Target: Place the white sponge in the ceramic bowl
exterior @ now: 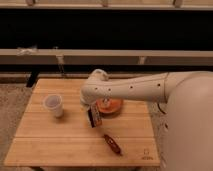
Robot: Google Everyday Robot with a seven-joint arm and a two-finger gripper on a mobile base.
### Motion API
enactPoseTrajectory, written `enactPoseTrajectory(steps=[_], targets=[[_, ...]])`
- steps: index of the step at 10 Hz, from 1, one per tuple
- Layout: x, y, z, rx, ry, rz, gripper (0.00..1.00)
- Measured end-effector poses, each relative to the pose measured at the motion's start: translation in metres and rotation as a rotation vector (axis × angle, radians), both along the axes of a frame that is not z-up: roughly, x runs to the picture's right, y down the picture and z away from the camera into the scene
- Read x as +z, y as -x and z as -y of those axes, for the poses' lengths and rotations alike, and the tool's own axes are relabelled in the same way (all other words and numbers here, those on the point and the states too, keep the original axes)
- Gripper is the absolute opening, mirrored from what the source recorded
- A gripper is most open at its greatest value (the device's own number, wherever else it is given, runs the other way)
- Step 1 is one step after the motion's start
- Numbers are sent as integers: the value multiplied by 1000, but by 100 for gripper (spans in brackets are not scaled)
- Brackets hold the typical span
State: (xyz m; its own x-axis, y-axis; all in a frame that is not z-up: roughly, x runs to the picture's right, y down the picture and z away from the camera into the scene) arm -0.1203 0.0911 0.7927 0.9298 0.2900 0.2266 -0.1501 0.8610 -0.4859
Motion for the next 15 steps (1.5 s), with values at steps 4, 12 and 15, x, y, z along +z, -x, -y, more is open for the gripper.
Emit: enactPoseTrajectory(steps=[4,12,15], targets=[[-5,11,-1,22,10,39,0],[-18,24,12,63,-41,113,0],[-24,30,18,71,-57,138,0]])
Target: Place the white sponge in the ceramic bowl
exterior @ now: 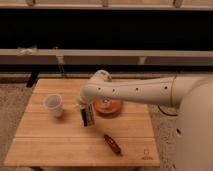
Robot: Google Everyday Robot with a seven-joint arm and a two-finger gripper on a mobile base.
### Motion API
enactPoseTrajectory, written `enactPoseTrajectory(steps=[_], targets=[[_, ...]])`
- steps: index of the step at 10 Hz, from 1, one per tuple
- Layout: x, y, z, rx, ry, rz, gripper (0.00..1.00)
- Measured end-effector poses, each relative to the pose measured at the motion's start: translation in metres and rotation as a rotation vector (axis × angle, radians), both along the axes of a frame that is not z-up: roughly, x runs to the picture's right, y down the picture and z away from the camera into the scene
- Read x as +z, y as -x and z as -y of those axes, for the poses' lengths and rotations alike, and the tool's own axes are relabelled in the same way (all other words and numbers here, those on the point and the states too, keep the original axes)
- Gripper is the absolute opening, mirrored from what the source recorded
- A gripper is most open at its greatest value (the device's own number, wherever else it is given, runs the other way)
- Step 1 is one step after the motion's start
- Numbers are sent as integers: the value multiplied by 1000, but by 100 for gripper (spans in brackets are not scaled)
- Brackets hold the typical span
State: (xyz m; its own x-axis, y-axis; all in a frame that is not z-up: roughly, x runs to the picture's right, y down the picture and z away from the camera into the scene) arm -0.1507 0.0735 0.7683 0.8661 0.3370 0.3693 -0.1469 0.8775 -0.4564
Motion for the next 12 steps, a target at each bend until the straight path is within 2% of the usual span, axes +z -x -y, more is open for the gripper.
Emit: enactPoseTrajectory(steps=[5,10,12], targets=[[-16,18,20,30,-51,65,0],[-33,39,36,10,-110,121,0],[-35,40,38,10,-111,125,0]])
